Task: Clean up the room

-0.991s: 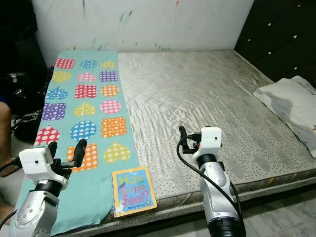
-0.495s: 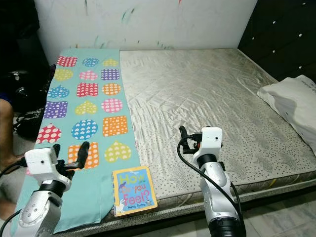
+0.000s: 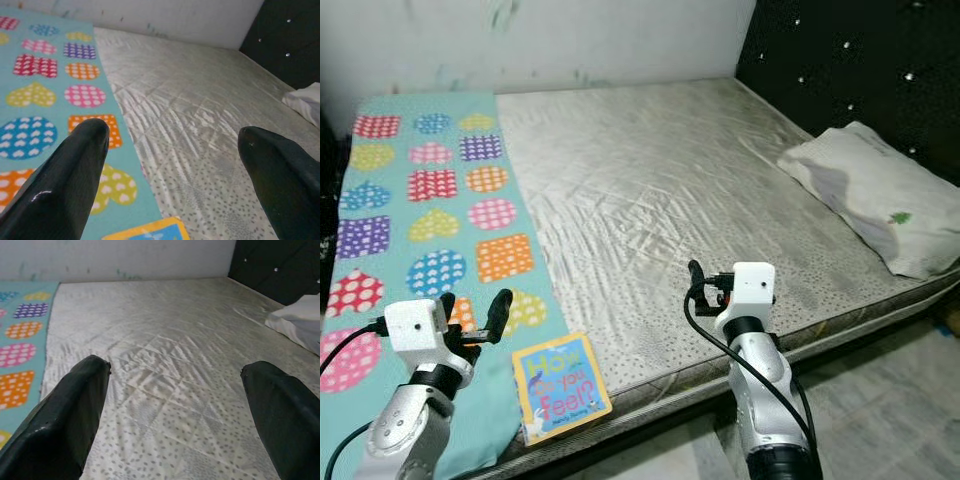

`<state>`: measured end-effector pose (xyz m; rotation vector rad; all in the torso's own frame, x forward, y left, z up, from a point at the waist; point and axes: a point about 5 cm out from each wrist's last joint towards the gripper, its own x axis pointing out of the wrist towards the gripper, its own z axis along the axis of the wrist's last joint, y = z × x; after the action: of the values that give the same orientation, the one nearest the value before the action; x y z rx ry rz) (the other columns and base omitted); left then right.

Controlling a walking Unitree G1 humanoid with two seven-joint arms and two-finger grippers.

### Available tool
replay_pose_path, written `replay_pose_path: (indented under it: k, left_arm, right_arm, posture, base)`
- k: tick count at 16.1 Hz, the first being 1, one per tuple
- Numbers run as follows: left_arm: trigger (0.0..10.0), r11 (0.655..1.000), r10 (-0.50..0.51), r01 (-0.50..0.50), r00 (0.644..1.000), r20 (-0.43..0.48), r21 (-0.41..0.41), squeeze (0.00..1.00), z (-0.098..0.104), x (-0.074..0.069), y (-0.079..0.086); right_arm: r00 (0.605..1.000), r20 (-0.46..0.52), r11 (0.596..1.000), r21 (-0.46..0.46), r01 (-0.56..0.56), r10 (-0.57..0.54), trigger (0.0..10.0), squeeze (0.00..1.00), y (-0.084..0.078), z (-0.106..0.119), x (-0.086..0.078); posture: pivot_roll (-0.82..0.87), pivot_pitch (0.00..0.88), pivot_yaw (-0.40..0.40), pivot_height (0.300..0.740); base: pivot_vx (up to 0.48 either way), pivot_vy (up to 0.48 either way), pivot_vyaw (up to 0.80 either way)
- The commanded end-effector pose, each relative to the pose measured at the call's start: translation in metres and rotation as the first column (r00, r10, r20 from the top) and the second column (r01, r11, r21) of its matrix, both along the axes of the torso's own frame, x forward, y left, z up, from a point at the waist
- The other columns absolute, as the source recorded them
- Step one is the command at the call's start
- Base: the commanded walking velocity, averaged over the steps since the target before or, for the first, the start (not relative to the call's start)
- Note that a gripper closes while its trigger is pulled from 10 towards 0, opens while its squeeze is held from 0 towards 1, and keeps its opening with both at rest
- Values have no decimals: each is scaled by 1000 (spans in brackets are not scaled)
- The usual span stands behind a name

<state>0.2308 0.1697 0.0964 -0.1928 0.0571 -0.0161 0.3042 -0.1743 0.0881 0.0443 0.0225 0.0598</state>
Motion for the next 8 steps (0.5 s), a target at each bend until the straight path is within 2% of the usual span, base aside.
replay_pose_path:
  k: [1, 6, 8]
  left_arm:
    - [10000, 1000, -1, 1, 1000, -15, -7, 0, -2, 0, 2]
    - [10000, 1000, 14, -14, 1000, -16, -7, 0, 2, -2, 8]
    - [10000, 1000, 14, -14, 1000, -18, -9, 0, 2, -3, 8]
  right_arm:
    - [1000, 10, 1000, -2, 9, -9, 10000, 0, -1, 5, 0]
    - [1000, 4, 1000, 2, -2, 2, 10000, 0, -2, 5, -6]
    - [1000, 3, 1000, 2, -1, 1, 10000, 0, -2, 6, -6]
  posture:
    - [-2, 91, -79, 740]
    - [-12, 142, -78, 735]
    - [-16, 151, -77, 705]
  base:
    - [0, 0, 0]
    - [0, 0, 0]
    - [0, 0, 0]
